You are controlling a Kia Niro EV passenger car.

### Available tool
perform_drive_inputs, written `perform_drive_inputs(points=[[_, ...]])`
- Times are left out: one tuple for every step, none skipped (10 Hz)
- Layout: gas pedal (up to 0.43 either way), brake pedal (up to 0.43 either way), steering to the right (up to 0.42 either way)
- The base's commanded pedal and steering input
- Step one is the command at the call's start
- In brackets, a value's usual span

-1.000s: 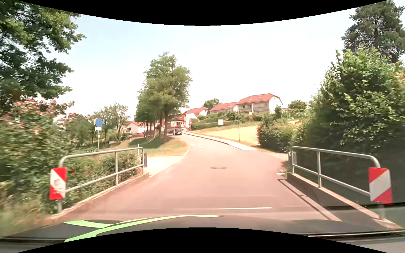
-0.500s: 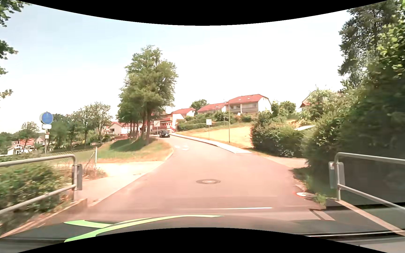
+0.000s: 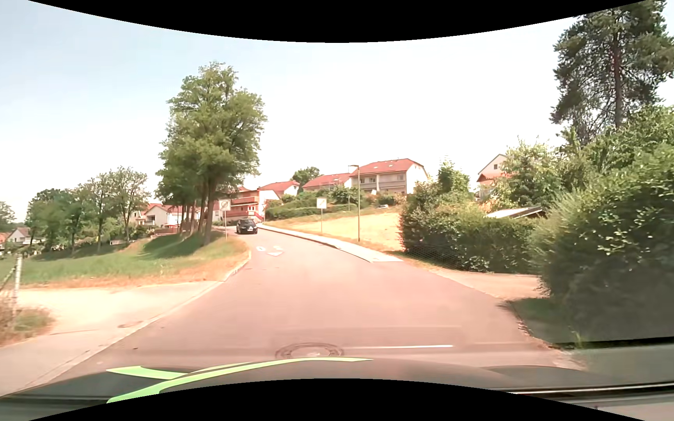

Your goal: Follow the waypoints while adhering to traffic rules and regulations

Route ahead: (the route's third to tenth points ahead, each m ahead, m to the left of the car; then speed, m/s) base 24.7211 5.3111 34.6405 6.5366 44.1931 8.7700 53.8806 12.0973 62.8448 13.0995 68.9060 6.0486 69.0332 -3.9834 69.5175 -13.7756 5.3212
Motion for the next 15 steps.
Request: perform_drive_inputs(points=[[0.0, 0.165, 0.134], [0.0, 0.171, 0.139], [0.0, 0.171, 0.142], [0.0, 0.165, 0.142], [0.0, 0.159, 0.141], [0.0, 0.152, 0.135], [0.0, 0.152, 0.125], [0.0, 0.146, 0.103], [0.0, 0.146, 0.083], [0.0, 0.146, 0.068], [0.0, 0.146, 0.045], [0.0, 0.14, 0.022], [0.0, 0.14, 0.002], [0.0, 0.14, -0.022], [0.0, 0.14, -0.046]])
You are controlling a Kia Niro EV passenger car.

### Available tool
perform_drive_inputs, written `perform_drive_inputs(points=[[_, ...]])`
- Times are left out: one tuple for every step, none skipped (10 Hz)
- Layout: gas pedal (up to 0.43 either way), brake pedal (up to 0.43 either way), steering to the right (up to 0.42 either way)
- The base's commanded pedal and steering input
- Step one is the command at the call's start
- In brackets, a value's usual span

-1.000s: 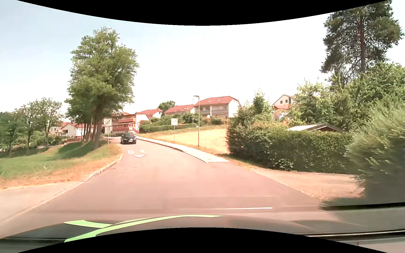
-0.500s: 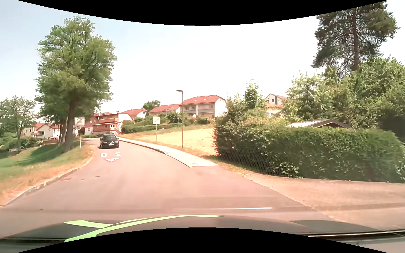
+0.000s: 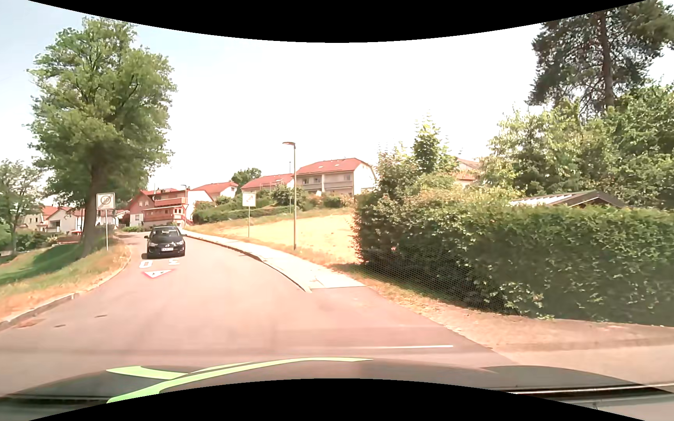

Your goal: Follow the waypoints while adhering to traffic rules and regulations

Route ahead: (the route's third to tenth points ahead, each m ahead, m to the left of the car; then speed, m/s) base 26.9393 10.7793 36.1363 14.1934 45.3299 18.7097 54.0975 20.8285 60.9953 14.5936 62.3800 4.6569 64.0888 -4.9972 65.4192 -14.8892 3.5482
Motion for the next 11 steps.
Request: perform_drive_inputs(points=[[0.0, 0.134, -0.066], [0.0, 0.03, -0.077], [0.0, 0.0, -0.093], [0.0, 0.0, -0.105], [0.0, 0.0, -0.12], [0.0, 0.0, -0.136], [0.047, 0.0, -0.149], [0.157, 0.0, -0.162], [0.177, 0.0, -0.176], [0.189, 0.0, -0.192], [0.228, 0.0, -0.208]])
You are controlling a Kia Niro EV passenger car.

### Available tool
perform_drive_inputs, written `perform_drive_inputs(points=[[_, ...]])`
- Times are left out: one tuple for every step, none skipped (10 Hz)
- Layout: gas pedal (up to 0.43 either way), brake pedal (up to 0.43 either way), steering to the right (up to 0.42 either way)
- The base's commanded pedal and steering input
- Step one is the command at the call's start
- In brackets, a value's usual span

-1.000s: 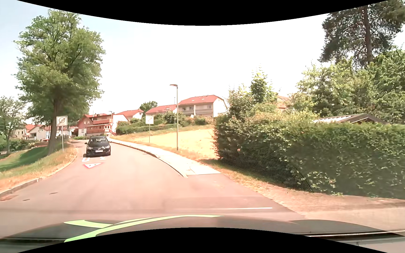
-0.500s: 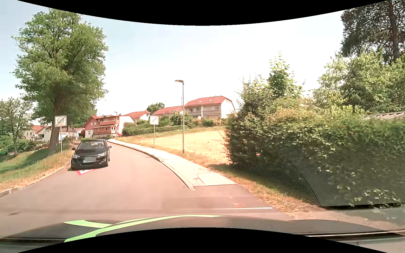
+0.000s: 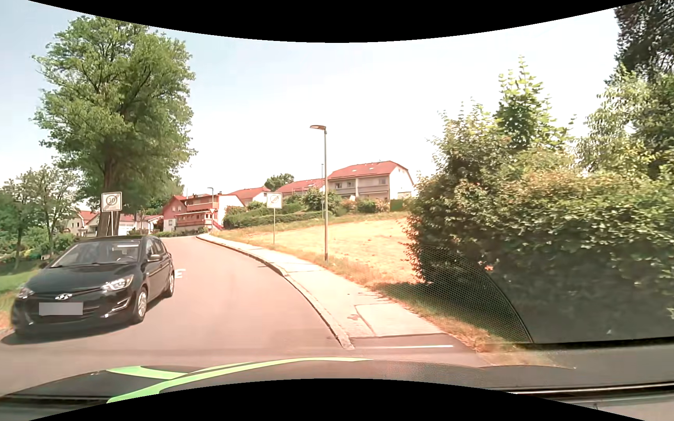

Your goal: Follow the waypoints while adhering to traffic rules and regulations

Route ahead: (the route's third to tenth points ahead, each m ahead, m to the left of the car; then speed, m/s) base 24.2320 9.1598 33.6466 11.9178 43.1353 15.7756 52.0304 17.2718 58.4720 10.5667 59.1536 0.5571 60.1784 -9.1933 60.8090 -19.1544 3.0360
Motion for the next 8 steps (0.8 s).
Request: perform_drive_inputs(points=[[0.26, 0.0, -0.22], [0.268, 0.0, -0.238], [0.268, 0.0, -0.257], [0.268, 0.0, -0.27], [0.268, 0.0, -0.282], [0.268, 0.0, -0.287], [0.268, 0.0, -0.289], [0.268, 0.0, -0.289]])
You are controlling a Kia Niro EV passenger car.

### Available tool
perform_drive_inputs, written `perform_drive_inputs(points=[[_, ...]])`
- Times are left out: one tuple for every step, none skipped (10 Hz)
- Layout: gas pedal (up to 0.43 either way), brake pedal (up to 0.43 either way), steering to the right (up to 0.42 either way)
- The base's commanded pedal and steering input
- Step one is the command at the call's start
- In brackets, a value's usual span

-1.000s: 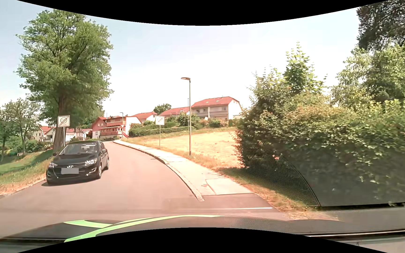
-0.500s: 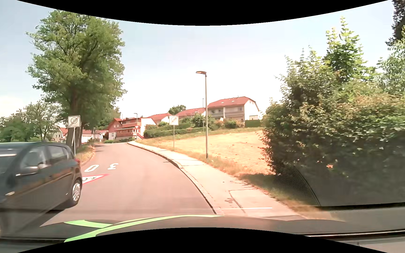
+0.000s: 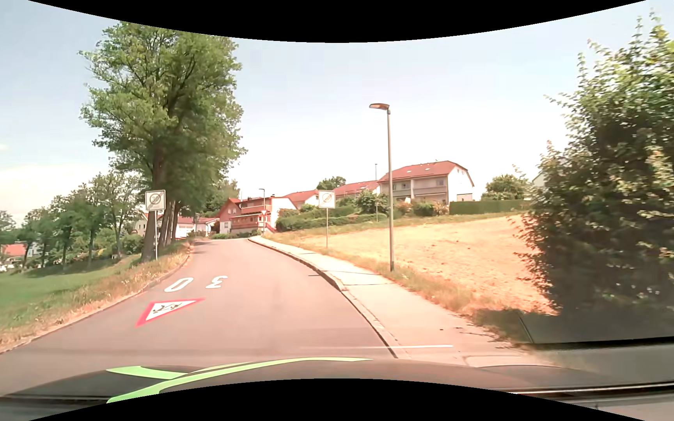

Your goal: Follow the waypoints while adhering to traffic rules and regulations

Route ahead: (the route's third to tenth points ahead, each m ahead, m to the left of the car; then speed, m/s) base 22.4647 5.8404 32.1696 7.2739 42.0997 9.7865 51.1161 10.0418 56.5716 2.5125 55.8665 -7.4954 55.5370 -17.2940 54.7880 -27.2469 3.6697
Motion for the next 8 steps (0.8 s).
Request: perform_drive_inputs(points=[[0.268, 0.0, -0.289], [0.268, 0.0, -0.286], [0.268, 0.0, -0.277], [0.268, 0.0, -0.263], [0.268, 0.0, -0.232], [0.268, 0.0, -0.194], [0.28, 0.0, -0.148], [0.299, 0.0, -0.121]])
